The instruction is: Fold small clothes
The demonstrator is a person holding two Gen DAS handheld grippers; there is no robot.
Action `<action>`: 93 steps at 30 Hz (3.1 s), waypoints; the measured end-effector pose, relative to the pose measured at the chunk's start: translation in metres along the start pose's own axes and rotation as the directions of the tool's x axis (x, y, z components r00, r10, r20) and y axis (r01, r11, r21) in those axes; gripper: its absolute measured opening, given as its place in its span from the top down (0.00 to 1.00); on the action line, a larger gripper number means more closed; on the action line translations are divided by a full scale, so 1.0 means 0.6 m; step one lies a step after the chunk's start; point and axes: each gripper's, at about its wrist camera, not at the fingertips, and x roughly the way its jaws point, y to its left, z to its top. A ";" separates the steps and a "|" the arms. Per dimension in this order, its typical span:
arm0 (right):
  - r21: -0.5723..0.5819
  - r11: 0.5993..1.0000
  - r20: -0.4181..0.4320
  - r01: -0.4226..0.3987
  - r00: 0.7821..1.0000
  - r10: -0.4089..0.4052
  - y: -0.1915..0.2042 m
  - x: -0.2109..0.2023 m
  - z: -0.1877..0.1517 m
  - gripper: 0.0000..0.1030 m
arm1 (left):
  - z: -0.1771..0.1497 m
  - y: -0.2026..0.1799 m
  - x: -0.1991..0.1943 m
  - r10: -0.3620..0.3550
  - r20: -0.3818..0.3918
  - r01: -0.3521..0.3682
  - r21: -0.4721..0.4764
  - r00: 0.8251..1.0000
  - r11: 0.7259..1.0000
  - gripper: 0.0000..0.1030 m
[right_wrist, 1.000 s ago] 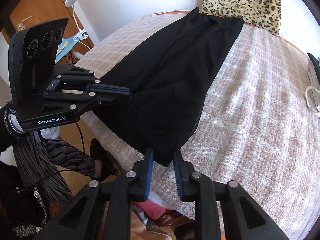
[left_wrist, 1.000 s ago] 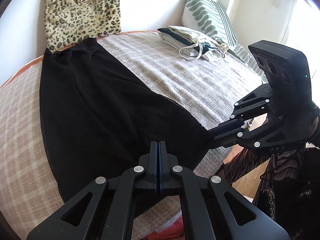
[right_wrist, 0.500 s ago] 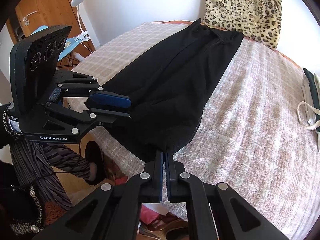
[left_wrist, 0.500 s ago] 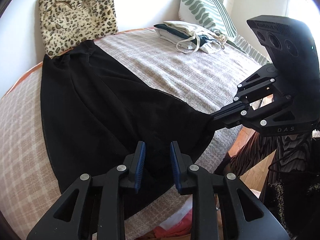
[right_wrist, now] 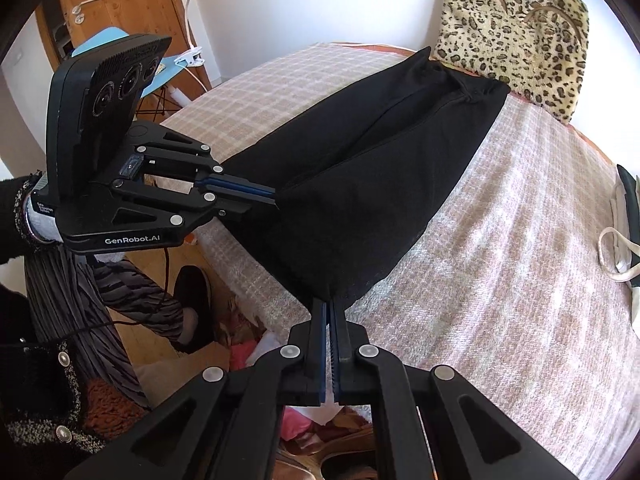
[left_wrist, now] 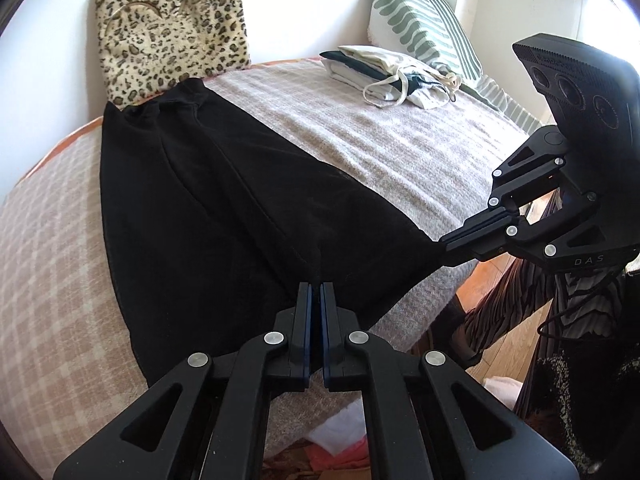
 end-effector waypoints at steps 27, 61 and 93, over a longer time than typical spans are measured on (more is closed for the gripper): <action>0.305 0.943 -0.013 -0.137 0.989 0.148 -0.099 0.066 0.010 0.93 | -0.081 0.149 -0.045 -0.046 -0.035 0.026 -0.426 0.998 0.904 0.95; 0.440 0.797 0.239 -0.413 0.910 0.340 -0.156 0.037 0.009 0.98 | -0.026 0.170 -0.092 -0.041 0.126 0.092 -0.437 0.991 0.895 0.97; 0.529 0.804 0.210 -0.272 0.960 0.186 -0.295 0.138 0.140 0.98 | 0.063 0.308 0.037 0.035 0.079 0.014 -0.553 0.996 0.833 0.97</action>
